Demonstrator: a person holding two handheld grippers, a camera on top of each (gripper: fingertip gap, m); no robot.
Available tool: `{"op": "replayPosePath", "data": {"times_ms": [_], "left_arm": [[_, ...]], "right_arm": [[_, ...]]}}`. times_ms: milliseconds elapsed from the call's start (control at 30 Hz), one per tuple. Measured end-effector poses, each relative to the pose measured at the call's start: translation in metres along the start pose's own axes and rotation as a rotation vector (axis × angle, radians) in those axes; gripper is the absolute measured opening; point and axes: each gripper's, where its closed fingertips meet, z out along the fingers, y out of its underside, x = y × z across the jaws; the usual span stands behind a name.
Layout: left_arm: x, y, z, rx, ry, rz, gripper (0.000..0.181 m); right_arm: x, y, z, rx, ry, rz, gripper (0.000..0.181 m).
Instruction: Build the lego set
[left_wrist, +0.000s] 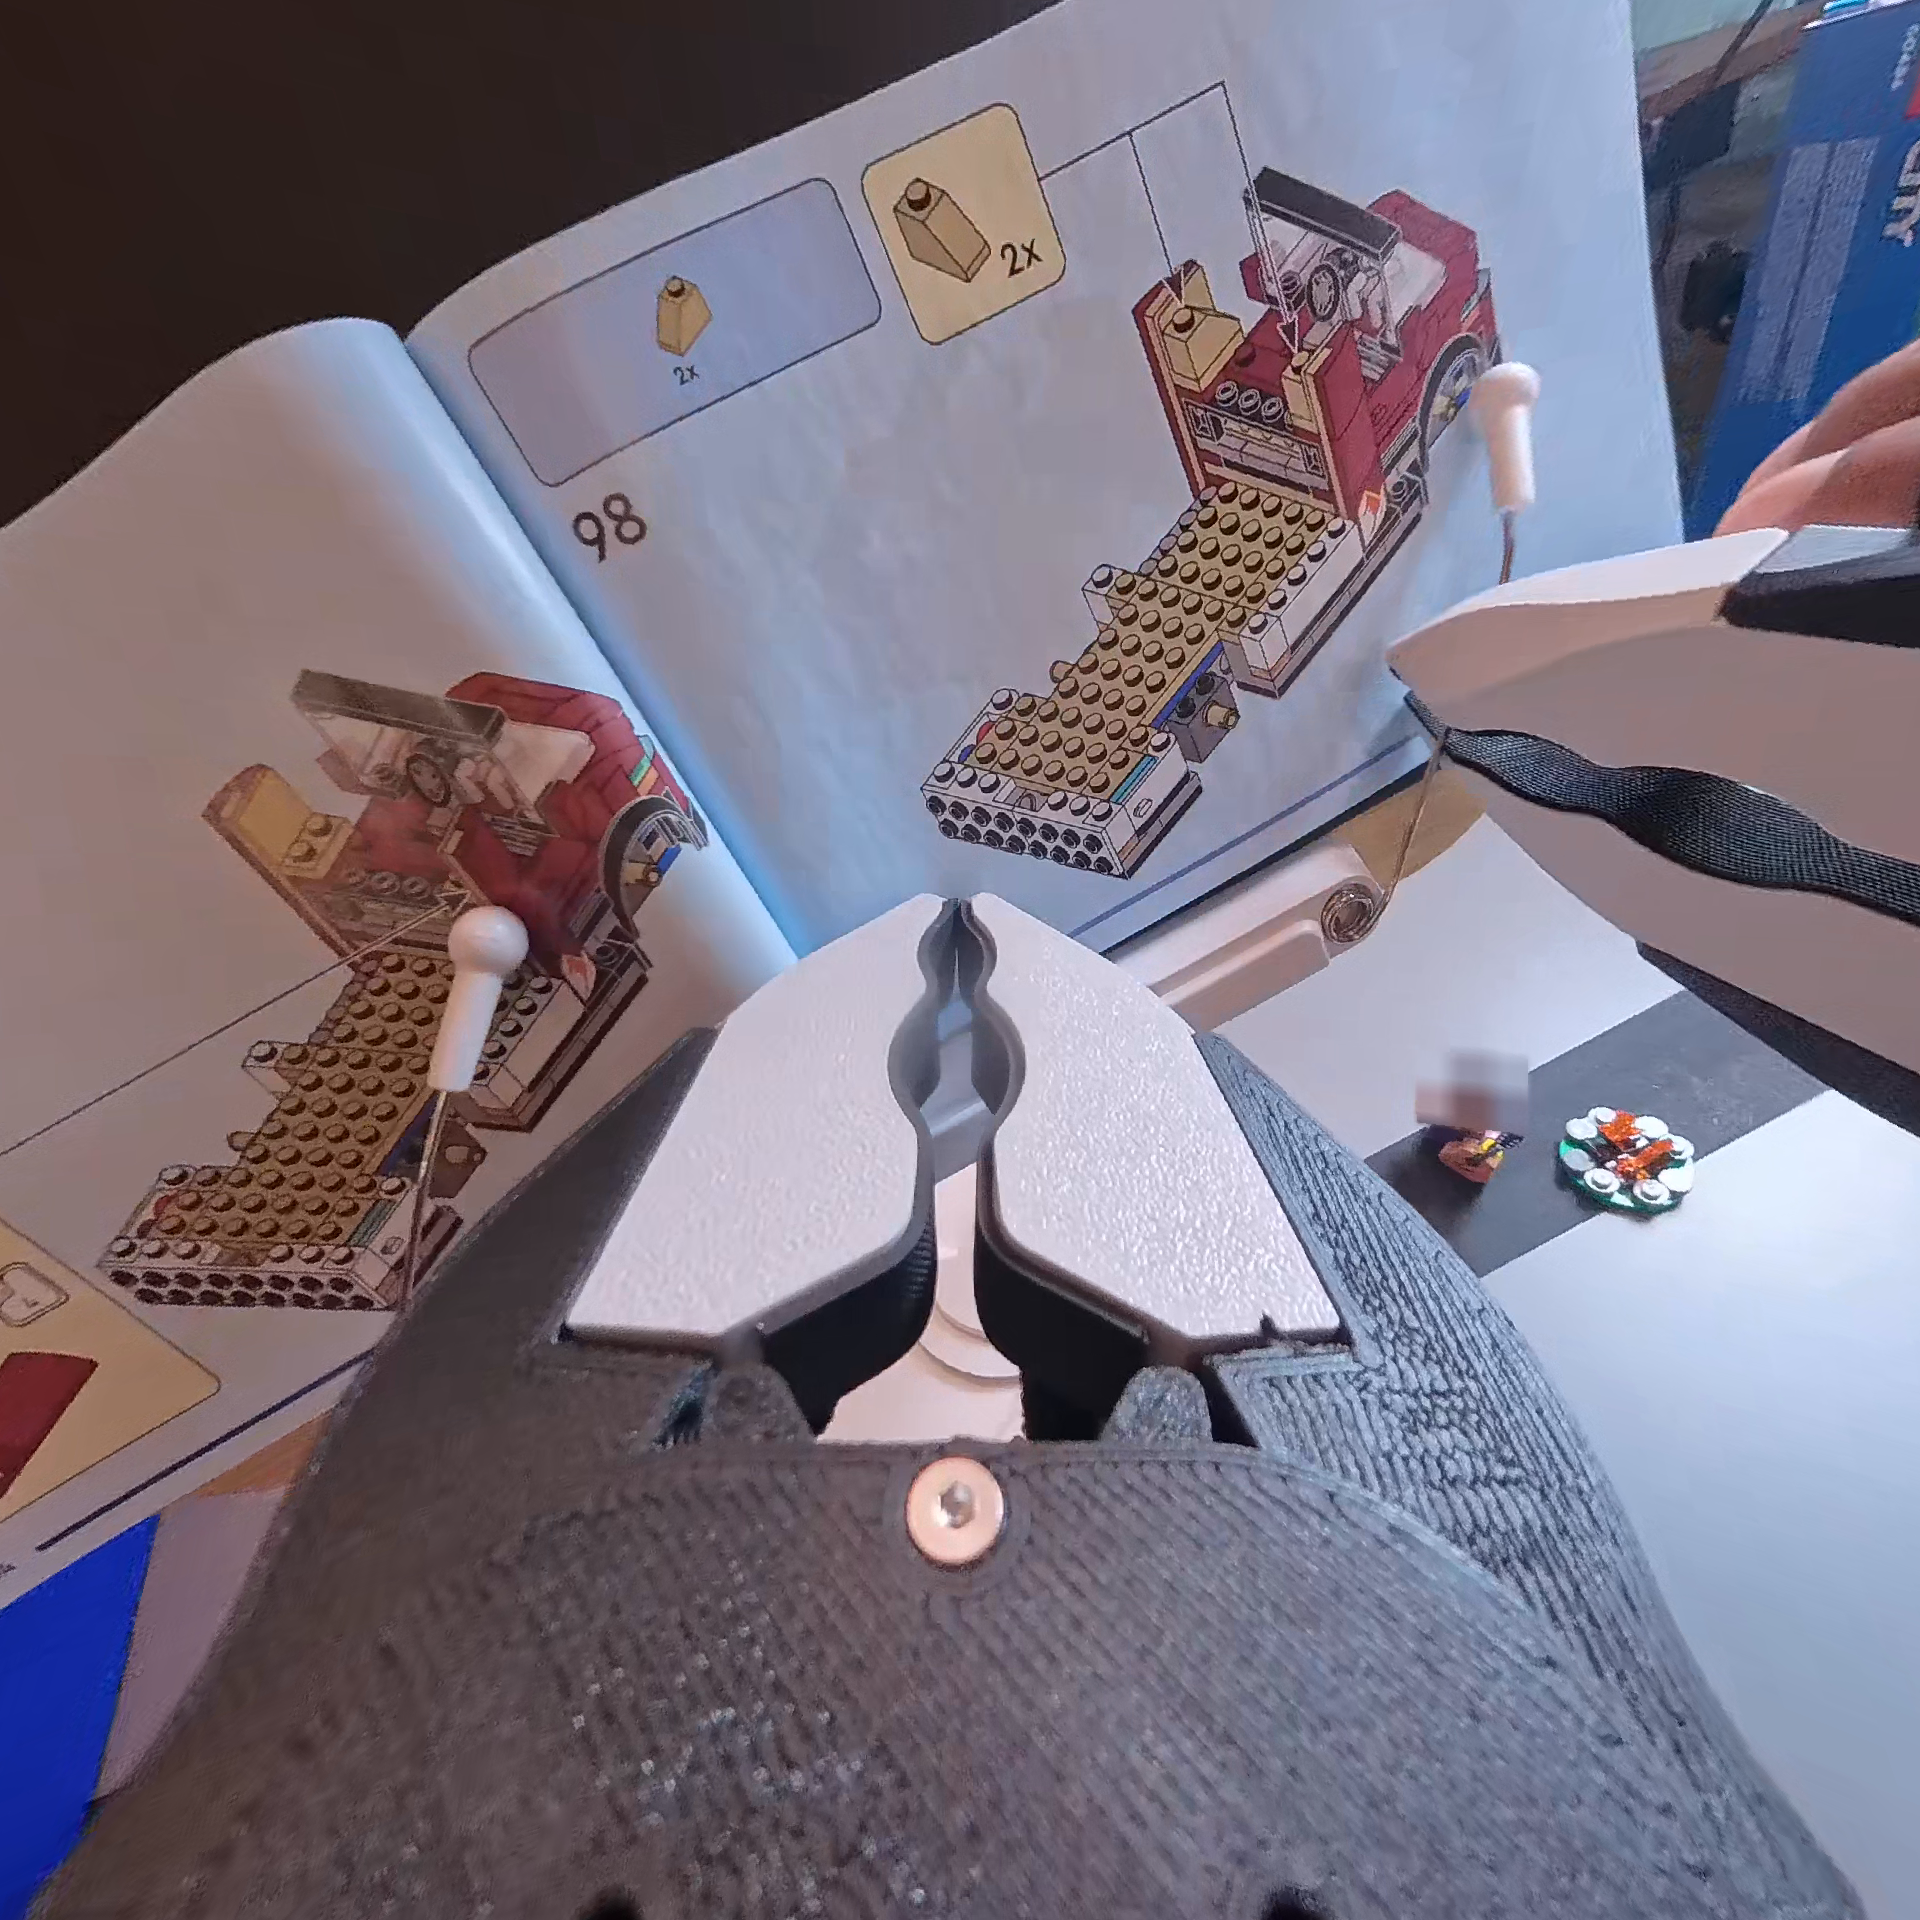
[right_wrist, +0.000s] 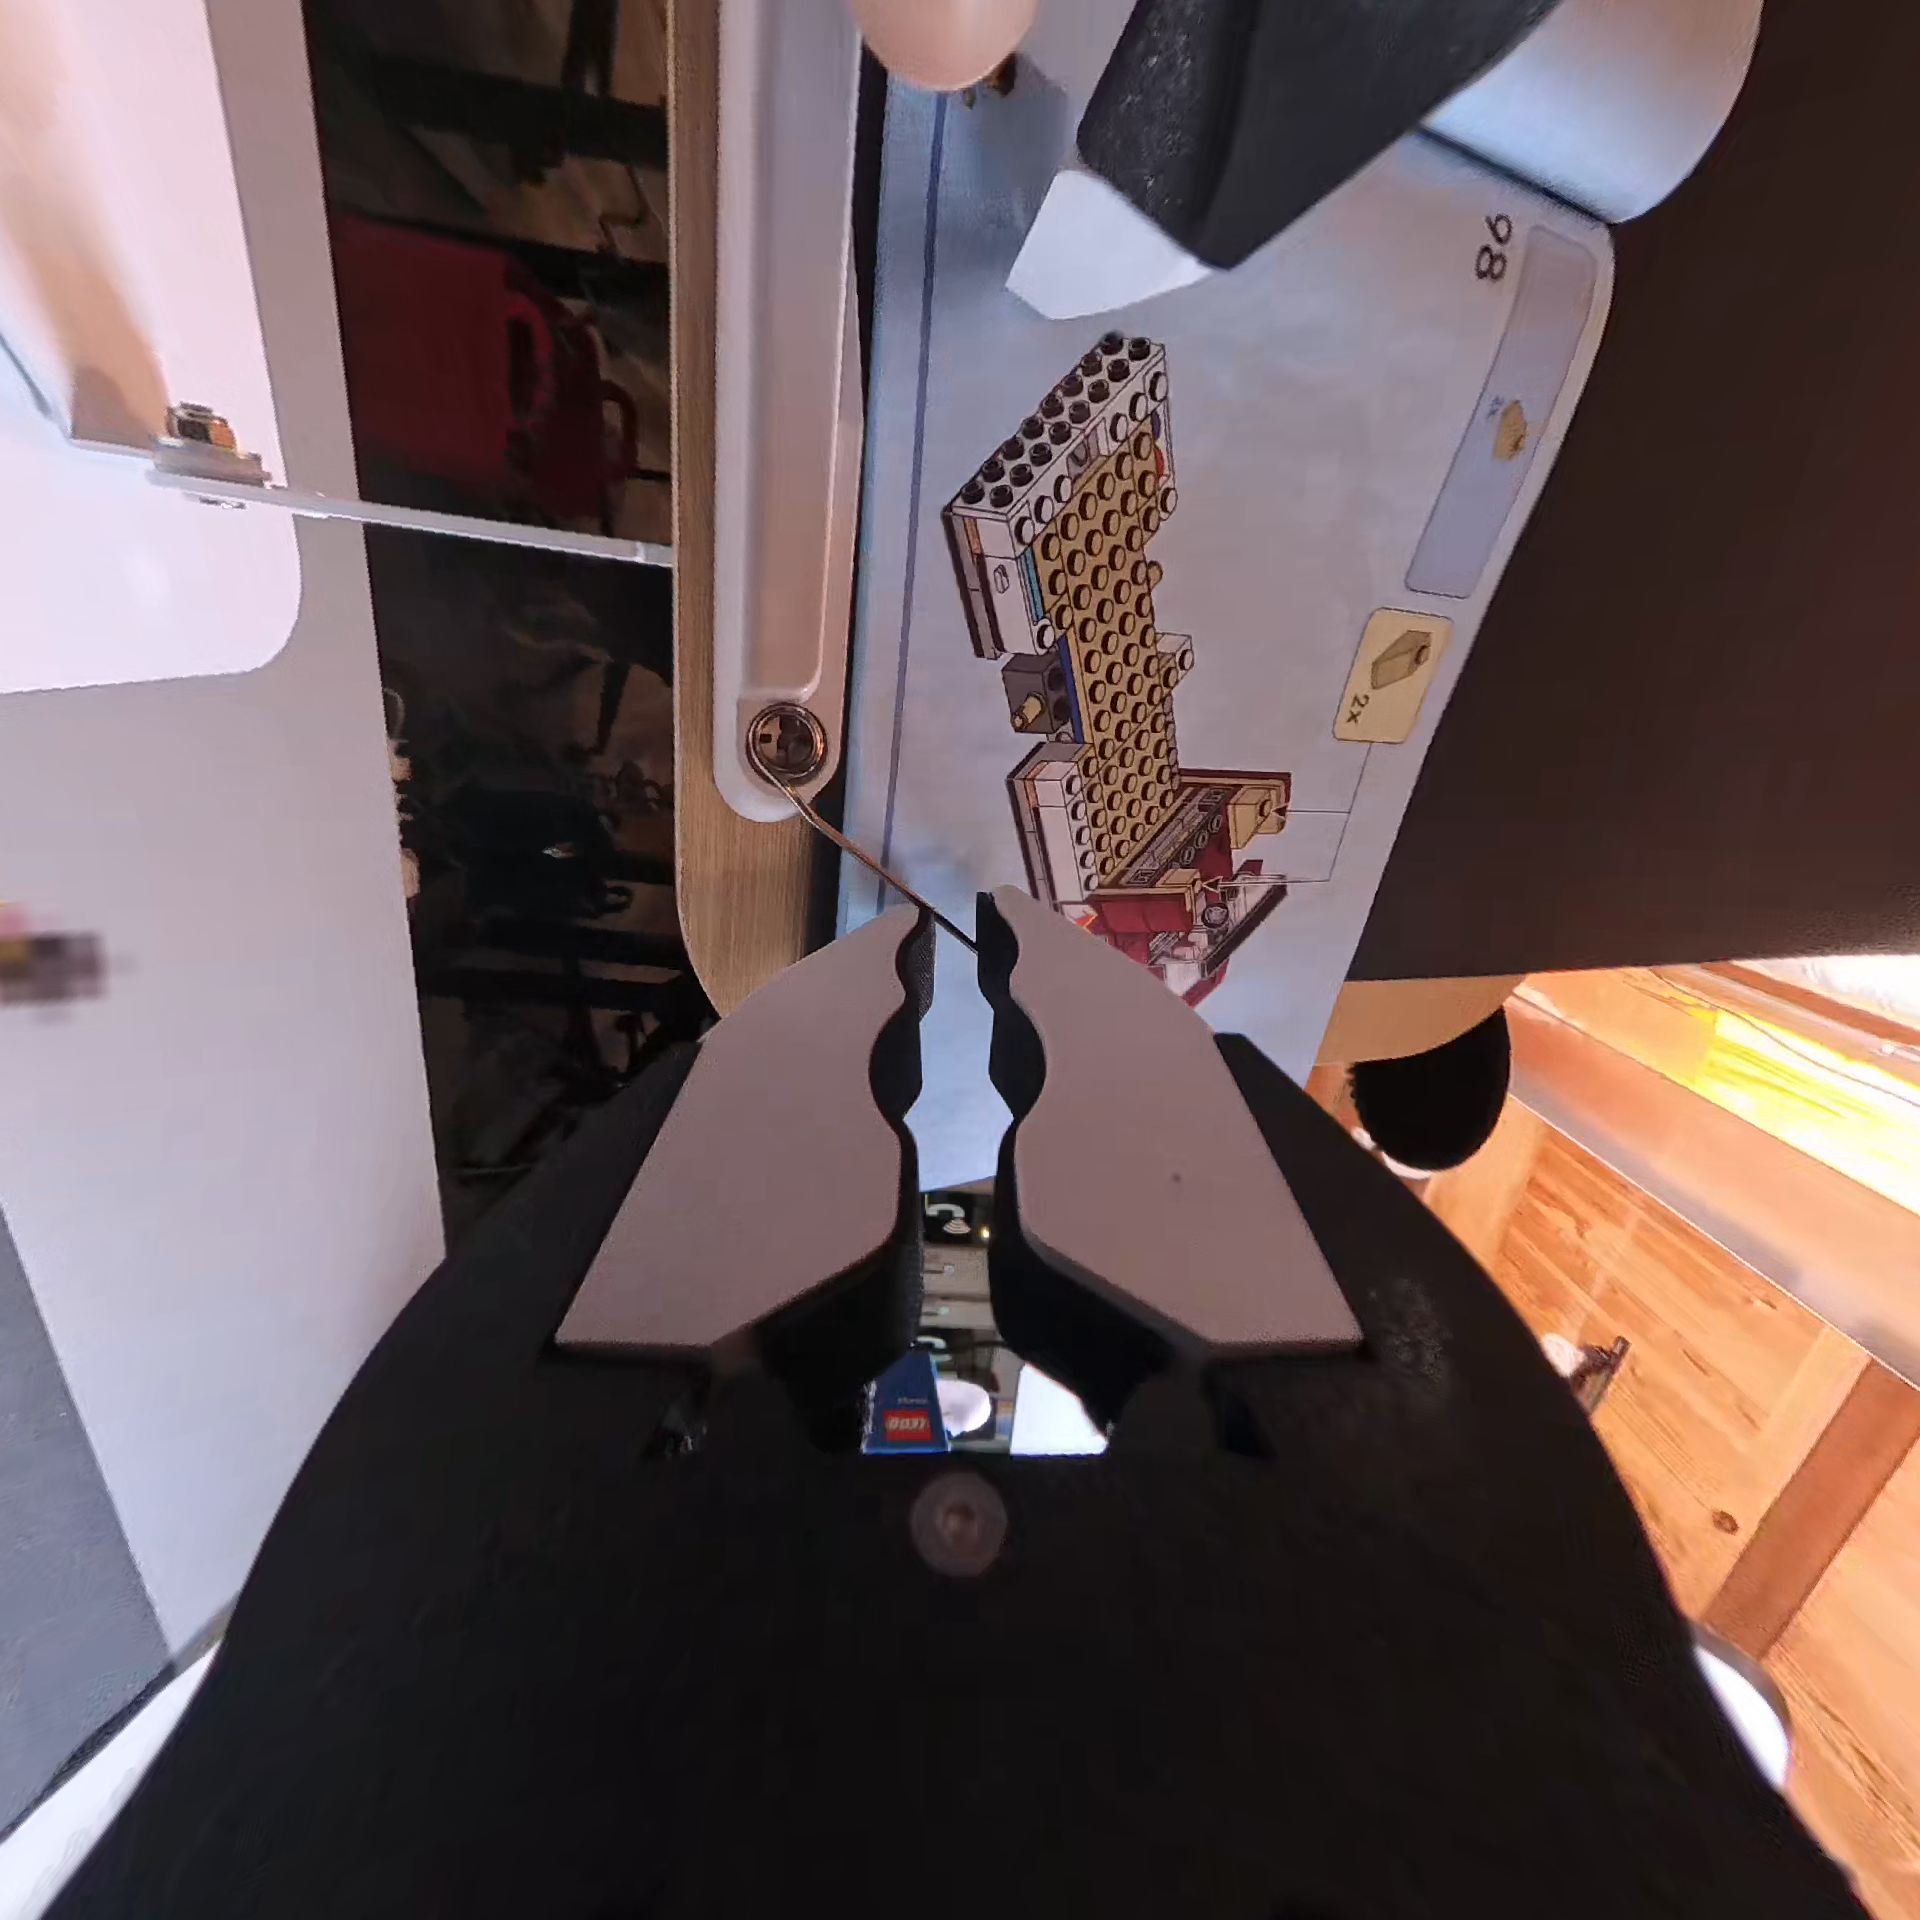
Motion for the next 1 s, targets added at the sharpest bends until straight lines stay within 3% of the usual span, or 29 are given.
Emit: {"op": "replayPosePath", "data": {"times_ms": [133,267,467,567,667,867,1000], "left_arm": [[0.003,0.001,-0.005,0.029,0.038,-0.042,0.0],[-0.005,-0.01,-0.033,0.127,0.045,-0.073,0.0],[-0.058,-0.008,-0.076,0.211,-0.044,-0.181,0.0],[-0.097,0.0,-0.086,0.221,-0.123,-0.218,0.0],[-0.137,0.007,-0.087,0.22,-0.206,-0.24,0.0],[-0.198,0.007,-0.076,0.212,-0.316,-0.237,0.0],[-0.21,-0.002,-0.071,0.215,-0.319,-0.237,0.0]], "right_arm": [[-0.005,0.002,-0.002,0.002,-0.068,0.051,0.009],[0.0,0.005,-0.02,0.015,-0.086,0.253,0.028],[0.016,-0.016,-0.089,0.14,-0.193,0.84,0.032],[0.026,-0.03,-0.138,0.252,-0.315,1.251,0.031],[0.033,-0.034,-0.184,0.331,-0.374,1.545,0.026],[0.012,-0.038,-0.249,0.347,-0.406,1.732,0.023],[-0.008,-0.034,-0.269,0.365,-0.419,1.747,0.022]]}}
